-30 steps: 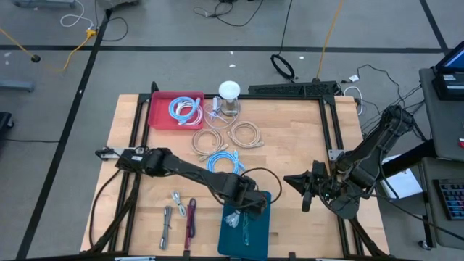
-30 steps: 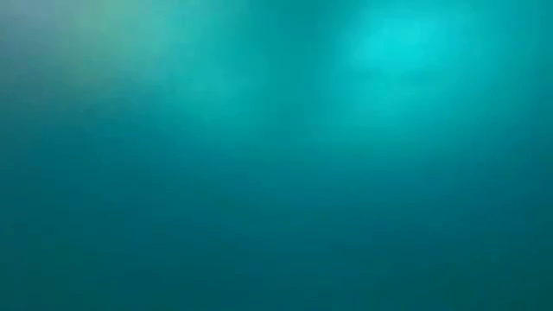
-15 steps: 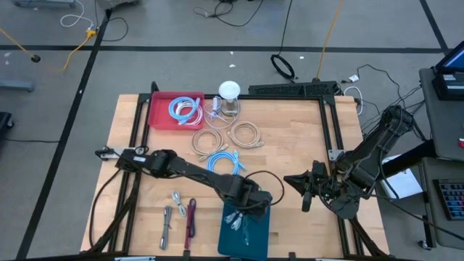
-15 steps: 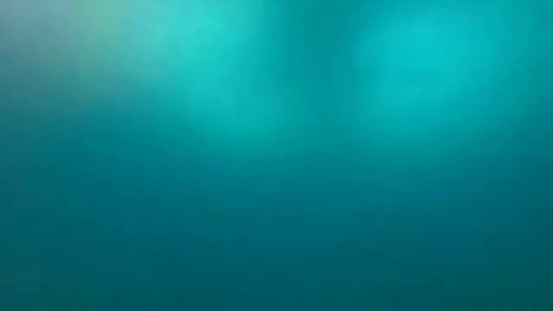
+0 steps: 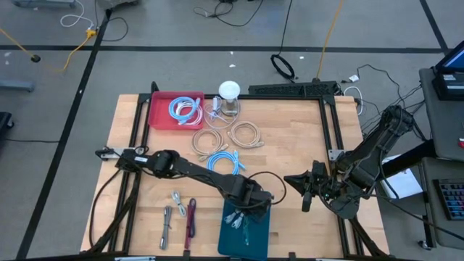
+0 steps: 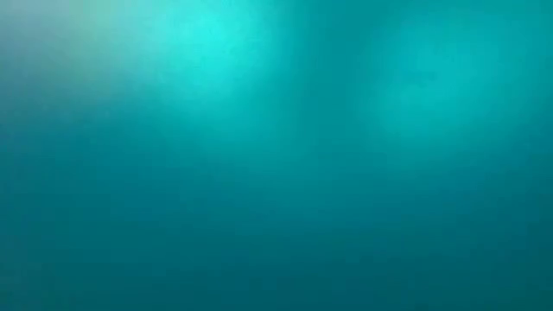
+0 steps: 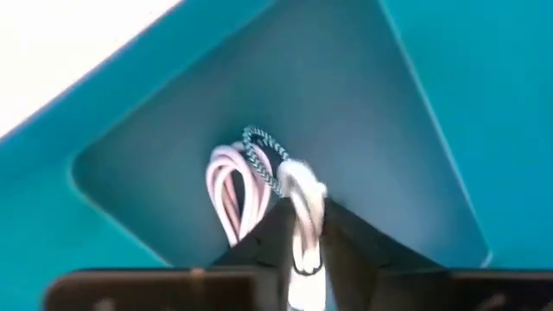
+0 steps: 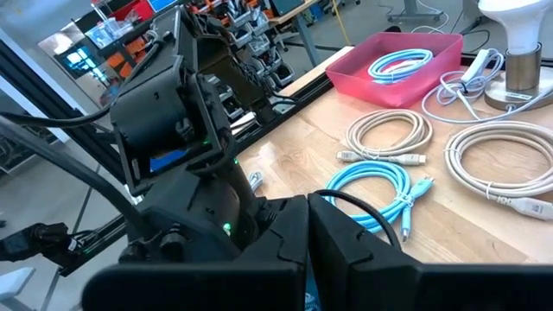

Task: Pick & Place USB Port
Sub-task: Put the light blue USB cable into the blue bin, then adjust the blue bin on the table

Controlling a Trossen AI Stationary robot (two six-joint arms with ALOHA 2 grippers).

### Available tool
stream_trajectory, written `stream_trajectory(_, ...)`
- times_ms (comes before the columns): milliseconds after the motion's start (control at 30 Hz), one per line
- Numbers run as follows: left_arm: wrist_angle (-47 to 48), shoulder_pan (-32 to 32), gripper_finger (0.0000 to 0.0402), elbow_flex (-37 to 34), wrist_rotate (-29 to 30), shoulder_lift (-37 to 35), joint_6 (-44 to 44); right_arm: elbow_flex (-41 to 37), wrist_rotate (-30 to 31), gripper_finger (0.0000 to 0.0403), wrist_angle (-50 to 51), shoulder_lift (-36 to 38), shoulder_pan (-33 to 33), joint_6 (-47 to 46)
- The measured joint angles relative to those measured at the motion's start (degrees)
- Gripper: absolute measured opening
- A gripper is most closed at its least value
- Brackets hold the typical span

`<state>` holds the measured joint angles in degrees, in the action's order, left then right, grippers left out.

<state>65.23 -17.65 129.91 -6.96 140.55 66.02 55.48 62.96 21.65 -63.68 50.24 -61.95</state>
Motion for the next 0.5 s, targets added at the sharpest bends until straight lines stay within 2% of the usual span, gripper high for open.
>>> stream_trajectory(300,1.0,0.3,0.0207,0.0,0.7,-3.8,-1.1,0.0,0.0,0.0,0.1,0.0,0.0,0.3)
stream_trajectory(400,1.3,0.6,0.022,0.0,5.4,-6.9,-3.5,0.0,0.0,0.0,0.1,0.0,0.0,0.3)
stream_trajectory(500,2.4,0.9,0.0197,0.1,15.6,-11.2,-4.9,0.0,0.0,0.0,0.1,0.0,0.0,0.5)
